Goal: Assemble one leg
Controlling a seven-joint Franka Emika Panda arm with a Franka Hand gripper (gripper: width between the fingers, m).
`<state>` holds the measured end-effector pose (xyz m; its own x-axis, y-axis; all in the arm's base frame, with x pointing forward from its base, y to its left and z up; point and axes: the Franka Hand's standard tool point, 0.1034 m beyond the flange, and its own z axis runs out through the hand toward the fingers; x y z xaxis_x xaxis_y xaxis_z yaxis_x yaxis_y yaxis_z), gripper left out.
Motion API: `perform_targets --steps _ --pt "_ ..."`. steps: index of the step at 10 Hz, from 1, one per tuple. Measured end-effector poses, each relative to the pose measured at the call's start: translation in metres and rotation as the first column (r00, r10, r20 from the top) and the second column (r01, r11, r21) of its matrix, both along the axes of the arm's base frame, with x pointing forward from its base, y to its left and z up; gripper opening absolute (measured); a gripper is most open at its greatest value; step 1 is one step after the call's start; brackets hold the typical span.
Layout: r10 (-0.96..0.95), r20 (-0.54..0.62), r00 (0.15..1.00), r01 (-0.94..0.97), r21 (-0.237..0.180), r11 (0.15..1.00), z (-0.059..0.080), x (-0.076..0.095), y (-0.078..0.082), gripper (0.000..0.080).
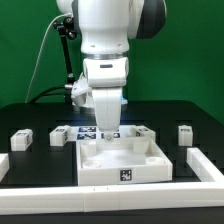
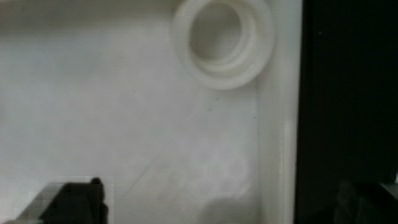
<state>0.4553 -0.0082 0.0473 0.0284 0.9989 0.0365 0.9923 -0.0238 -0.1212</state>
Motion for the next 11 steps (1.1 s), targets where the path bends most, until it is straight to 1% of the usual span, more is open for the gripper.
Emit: perform_targets --steps 1,5,7,8,9,10,11 --pt "0.002 -0.001 1.000 -0.002 0.009 1.000 -0.003 -0.006 -0.006 0.0650" --pt "0.002 -0.001 1.000 -0.002 0.004 1.000 -0.004 -0.006 -0.008 0.0650" --pt "0.077 0.021 0.997 -0.077 0.021 0.997 -0.022 -0.020 -0.010 0.0650" --pt "0.077 0.007 0.997 -0.078 0.028 0.997 -0.030 -0.027 -0.007 0.0650" --pt "0.067 -0.003 0.998 -0.067 0.031 0.997 -0.035 -0.029 -0.002 0.0650" --pt "0.054 -0.011 0.998 -0.053 0.033 0.998 -0.039 -0.031 0.006 0.0650" --pt "0.026 -0.012 1.000 -0.025 0.032 0.999 -0.039 -0.029 0.011 0.0650"
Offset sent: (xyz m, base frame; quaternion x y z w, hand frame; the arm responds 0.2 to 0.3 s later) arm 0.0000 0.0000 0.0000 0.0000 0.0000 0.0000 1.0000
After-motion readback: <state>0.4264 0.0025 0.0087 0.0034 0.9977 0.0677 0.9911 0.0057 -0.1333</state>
